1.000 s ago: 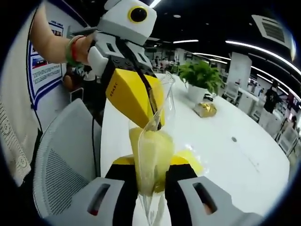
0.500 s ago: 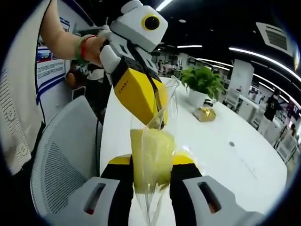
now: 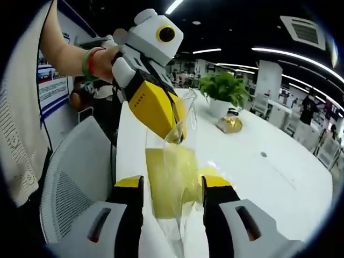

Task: Compare the silicone blocks by pressing each to a similar depth, holding the contact briefly, and releasing to observe deformation and rebound differences across the visible hardness samples.

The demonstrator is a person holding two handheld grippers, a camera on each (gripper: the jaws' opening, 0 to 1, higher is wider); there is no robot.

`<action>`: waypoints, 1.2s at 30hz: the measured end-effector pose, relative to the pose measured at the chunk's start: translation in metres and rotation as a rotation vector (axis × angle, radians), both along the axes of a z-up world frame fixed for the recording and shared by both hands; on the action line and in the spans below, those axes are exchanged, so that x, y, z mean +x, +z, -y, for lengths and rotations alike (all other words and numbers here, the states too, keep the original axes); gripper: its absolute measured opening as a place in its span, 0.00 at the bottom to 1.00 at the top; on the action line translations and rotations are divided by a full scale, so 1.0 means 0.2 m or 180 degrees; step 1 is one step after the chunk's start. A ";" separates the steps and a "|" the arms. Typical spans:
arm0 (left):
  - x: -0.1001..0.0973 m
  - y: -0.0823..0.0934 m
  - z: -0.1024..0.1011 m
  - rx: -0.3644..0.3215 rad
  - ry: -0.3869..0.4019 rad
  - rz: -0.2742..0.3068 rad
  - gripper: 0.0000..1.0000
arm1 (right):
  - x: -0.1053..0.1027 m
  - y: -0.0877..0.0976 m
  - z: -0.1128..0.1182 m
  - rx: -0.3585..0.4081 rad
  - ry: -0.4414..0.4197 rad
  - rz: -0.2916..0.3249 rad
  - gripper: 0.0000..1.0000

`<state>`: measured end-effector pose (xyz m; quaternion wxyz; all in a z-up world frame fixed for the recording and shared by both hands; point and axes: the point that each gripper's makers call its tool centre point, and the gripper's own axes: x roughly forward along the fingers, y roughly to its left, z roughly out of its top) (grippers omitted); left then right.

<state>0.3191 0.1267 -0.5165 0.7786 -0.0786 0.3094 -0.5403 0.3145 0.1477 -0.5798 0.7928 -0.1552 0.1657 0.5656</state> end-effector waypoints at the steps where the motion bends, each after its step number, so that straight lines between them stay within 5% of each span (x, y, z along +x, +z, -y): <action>1: 0.00 0.00 0.01 0.0012 -0.0011 -0.0001 0.00 | 0.00 0.00 0.01 0.0002 -0.0014 -0.0004 0.48; 5: 0.01 -0.03 0.03 0.0021 -0.0035 -0.0031 0.00 | 0.00 0.00 0.09 0.0082 -0.0255 -0.0064 0.53; 11: 0.03 -0.07 0.08 0.0037 -0.0066 -0.0105 0.00 | -0.02 -0.04 0.30 0.0246 -0.0821 -0.0422 0.63; 19: 0.12 -0.16 0.17 -0.0029 -0.0043 -0.0258 0.00 | -0.05 -0.07 0.62 0.0662 -0.1524 -0.0553 0.72; 26: 0.25 -0.26 0.33 -0.0177 0.0056 -0.0407 0.00 | -0.10 -0.15 0.83 0.0663 -0.1949 -0.0627 0.71; 31: 0.34 -0.35 0.46 -0.0310 0.0156 -0.0526 0.00 | -0.11 -0.18 0.89 0.0670 -0.2099 -0.0665 0.71; 36: 0.46 -0.46 0.54 -0.0560 0.0449 -0.0871 0.00 | -0.10 -0.19 0.92 0.0673 -0.2200 -0.0677 0.71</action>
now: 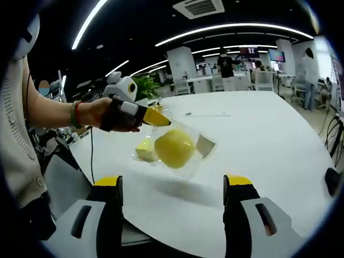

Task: Compare the silicone blocks by pressing each to a similar depth, holding the contact briefly, and releasing to observe deformation and rebound differences across the visible hardness samples.

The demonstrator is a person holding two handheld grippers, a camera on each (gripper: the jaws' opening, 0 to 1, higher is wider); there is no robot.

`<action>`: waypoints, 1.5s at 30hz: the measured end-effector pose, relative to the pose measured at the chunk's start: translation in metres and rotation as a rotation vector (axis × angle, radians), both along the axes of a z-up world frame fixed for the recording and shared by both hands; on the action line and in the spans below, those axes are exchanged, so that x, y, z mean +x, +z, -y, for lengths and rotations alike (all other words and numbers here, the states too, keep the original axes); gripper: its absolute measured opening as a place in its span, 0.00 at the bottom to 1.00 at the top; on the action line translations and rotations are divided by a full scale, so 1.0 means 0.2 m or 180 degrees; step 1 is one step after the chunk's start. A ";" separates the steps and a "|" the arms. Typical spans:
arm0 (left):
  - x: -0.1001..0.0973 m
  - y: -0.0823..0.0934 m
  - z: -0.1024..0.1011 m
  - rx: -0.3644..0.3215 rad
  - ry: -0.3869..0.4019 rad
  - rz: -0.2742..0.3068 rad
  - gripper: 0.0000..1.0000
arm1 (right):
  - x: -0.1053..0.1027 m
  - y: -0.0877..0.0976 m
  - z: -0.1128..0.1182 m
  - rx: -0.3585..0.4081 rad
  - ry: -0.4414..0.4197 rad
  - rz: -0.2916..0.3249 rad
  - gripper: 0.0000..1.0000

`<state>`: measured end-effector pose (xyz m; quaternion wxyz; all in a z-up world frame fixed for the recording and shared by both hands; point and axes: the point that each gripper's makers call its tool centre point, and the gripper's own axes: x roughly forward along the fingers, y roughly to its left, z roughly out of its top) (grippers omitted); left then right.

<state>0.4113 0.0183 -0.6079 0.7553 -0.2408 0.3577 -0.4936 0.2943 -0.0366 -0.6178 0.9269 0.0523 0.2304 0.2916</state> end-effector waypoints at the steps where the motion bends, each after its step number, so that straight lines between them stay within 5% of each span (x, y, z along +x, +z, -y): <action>1: 0.02 -0.02 0.01 -0.0041 0.0094 -0.0105 0.00 | 0.00 0.00 0.00 0.0005 -0.0010 -0.0007 0.71; 7: 0.22 -0.11 0.00 -0.0304 0.0610 -0.0459 0.00 | 0.03 -0.01 0.03 0.0026 -0.0108 -0.0082 0.70; 21: 0.48 -0.43 -0.08 0.0082 0.1008 -0.0622 0.00 | 0.03 -0.07 0.06 0.0032 -0.0264 -0.0224 0.70; 34: 0.52 -0.57 -0.12 0.0412 0.1004 -0.0643 0.00 | 0.04 -0.11 0.06 -0.0005 -0.0300 -0.0332 0.69; 45: 0.52 -0.56 -0.13 0.0371 0.0972 -0.0675 0.02 | 0.05 -0.10 0.05 -0.0054 -0.0265 -0.0306 0.66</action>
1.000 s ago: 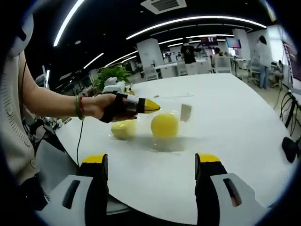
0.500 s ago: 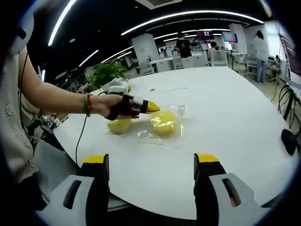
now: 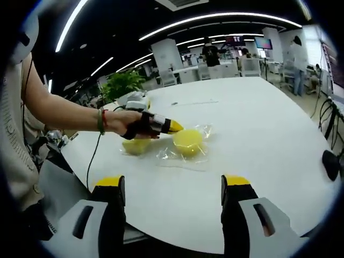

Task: Compare the silicone blocks by pressing each to a similar depth, holding the contact briefly, and releasing to observe deformation and rebound differences across the visible hardness samples.

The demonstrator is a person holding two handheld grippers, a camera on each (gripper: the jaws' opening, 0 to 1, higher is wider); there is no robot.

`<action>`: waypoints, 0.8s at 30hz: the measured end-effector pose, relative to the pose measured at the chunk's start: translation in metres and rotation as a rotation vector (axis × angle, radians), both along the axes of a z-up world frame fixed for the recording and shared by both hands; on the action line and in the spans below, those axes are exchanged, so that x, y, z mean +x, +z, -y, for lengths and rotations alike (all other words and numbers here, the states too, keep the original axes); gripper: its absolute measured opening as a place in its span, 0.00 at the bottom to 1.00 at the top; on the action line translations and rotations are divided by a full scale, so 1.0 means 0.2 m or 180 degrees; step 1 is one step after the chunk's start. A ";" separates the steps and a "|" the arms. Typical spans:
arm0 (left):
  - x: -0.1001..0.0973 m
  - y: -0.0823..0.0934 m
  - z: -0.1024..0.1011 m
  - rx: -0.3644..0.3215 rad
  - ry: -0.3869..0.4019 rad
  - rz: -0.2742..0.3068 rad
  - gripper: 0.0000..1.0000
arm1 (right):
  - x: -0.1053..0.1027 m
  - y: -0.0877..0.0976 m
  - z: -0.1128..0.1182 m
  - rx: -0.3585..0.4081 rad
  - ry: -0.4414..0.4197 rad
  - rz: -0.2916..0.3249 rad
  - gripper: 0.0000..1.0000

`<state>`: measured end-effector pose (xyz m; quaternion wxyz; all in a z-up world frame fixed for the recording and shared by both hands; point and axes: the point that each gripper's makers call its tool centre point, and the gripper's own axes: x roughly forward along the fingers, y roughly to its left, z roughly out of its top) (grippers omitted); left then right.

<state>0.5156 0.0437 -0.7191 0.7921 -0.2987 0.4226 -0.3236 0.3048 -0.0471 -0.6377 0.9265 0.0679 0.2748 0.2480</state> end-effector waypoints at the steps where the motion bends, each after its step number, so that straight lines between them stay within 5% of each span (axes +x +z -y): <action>1: -0.01 0.01 0.00 -0.0001 -0.0011 0.0002 0.04 | 0.00 0.00 0.00 -0.0005 -0.0001 -0.0005 0.66; 13: -0.05 0.19 -0.22 0.0106 0.0160 0.0343 0.16 | 0.03 0.06 -0.08 0.0117 0.0056 0.0104 0.67; 24: -0.34 0.45 -0.40 0.0373 -0.0065 0.1026 0.36 | 0.06 0.19 -0.26 0.0277 0.0324 0.0379 0.70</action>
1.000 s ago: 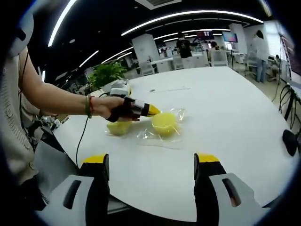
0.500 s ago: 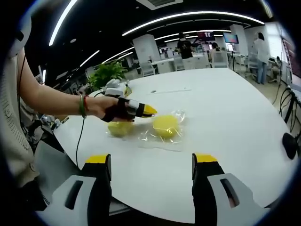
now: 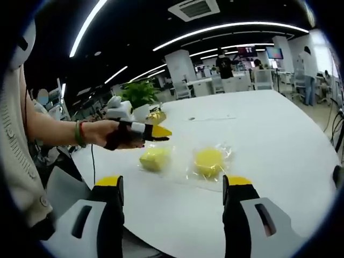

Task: Compare the silicone blocks by pressing each to a similar depth, holding the contact briefly, and releasing to observe deformation and rebound differences across the visible hardness samples.

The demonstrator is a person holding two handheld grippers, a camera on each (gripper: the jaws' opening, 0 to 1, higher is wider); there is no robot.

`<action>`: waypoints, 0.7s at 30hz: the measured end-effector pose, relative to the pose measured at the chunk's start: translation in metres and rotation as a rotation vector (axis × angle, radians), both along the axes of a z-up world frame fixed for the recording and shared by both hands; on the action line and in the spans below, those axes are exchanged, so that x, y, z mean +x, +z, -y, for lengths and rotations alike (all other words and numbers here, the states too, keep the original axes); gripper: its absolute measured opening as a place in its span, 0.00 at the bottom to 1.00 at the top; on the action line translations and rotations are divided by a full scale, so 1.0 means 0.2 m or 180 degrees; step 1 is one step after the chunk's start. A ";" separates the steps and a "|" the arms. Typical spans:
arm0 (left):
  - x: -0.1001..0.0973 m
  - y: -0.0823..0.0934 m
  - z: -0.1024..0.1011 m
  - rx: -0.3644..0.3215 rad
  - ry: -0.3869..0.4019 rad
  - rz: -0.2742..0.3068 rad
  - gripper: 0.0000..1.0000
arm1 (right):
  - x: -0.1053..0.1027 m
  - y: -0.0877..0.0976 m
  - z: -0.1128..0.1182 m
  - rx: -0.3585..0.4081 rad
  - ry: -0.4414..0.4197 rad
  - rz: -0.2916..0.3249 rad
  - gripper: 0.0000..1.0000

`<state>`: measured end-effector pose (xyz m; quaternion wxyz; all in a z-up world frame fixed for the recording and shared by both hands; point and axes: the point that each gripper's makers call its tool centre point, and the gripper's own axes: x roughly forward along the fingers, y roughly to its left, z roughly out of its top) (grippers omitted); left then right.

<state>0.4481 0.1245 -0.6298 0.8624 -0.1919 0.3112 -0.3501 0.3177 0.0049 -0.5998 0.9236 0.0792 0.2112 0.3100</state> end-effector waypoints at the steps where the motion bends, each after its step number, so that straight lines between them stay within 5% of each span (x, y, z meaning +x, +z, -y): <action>1: -0.03 0.02 -0.02 0.0035 -0.0028 0.0086 0.38 | 0.00 0.01 -0.01 0.0027 0.0019 0.0015 0.71; 12: -0.43 0.23 -0.37 0.0550 0.0056 0.0792 0.54 | -0.04 0.05 -0.16 0.0250 0.0228 0.0027 0.70; 21: -0.70 0.24 -0.61 0.0392 0.0398 0.0683 0.70 | -0.10 0.09 -0.25 0.0234 0.0435 0.0174 0.71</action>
